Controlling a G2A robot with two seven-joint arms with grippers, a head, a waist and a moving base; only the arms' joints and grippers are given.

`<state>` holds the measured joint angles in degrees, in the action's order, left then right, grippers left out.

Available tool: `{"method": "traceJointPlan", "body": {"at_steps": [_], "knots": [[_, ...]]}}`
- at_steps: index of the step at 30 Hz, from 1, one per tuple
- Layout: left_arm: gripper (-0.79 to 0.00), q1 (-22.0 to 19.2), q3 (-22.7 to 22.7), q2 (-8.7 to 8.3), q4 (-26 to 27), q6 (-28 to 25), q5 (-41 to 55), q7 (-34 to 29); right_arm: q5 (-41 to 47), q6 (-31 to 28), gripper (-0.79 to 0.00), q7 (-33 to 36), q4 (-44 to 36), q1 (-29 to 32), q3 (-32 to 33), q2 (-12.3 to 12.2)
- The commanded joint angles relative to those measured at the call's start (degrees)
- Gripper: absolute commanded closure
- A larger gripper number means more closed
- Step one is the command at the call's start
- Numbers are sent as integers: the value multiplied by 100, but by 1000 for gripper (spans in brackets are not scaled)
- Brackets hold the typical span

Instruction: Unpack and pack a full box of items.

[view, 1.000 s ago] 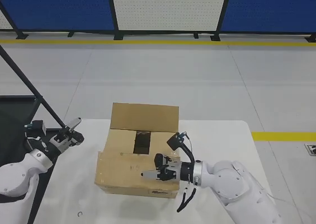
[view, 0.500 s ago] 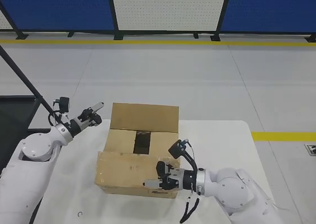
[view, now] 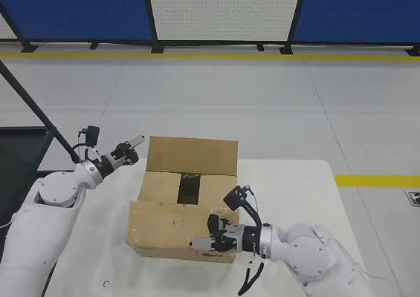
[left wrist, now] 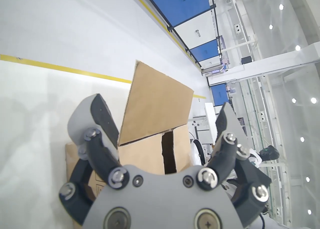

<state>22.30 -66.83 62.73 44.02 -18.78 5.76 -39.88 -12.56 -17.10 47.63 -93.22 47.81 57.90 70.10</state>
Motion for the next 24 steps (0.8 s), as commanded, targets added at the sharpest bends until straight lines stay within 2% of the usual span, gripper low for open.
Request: {"method": "traceJointPlan", "body": {"at_steps": [1,7,16,24], "knots": [[-785,16,49,21,59,87,-65,136,7,13,-785,12,26,-39,-11,4],[-785,-192,385,152,-191,-53,-454,428,-28,105,-785,3,-21,-48,-16,3],[-785,-607,899,463,-1015,-455,-687,770,-109,261,-785,-58,-199,103,77,-28],[-785,-853,897,584,-1602,-1118,-291,287,-105,293,-785,-65,-214,99,89,-33]]}}
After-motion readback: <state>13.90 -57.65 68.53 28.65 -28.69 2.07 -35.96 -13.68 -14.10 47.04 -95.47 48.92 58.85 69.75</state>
